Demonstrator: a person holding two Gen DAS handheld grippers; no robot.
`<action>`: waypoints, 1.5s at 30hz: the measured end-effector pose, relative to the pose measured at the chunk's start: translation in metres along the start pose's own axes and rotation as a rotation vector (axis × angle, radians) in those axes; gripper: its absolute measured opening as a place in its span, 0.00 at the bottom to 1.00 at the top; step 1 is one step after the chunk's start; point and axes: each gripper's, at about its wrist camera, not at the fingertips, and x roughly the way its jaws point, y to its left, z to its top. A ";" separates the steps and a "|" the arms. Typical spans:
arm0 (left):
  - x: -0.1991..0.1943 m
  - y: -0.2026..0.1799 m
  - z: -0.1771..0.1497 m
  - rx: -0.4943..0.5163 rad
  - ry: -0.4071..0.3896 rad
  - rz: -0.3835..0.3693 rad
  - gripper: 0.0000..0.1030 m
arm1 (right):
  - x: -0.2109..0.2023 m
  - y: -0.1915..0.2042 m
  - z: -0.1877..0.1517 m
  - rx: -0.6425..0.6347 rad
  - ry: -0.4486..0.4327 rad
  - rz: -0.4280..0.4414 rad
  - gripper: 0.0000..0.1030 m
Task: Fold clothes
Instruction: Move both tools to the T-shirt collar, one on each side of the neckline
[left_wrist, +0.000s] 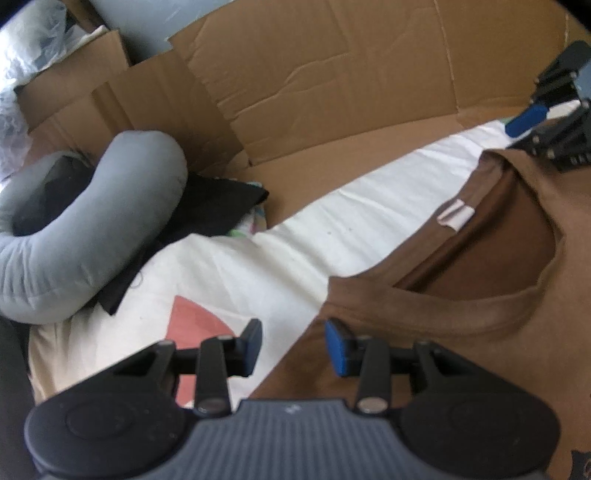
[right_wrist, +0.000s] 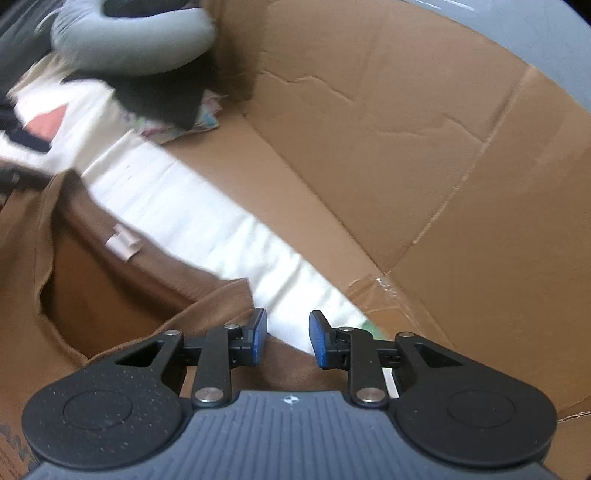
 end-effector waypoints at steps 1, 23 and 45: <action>-0.003 0.001 0.000 -0.002 -0.007 -0.004 0.39 | -0.004 0.002 -0.003 -0.005 -0.007 0.005 0.31; -0.004 -0.001 0.003 0.107 -0.019 -0.069 0.36 | -0.012 0.026 -0.015 -0.275 -0.007 0.002 0.31; 0.027 -0.018 -0.003 0.179 0.056 -0.110 0.25 | 0.000 0.026 -0.014 -0.298 0.031 0.068 0.31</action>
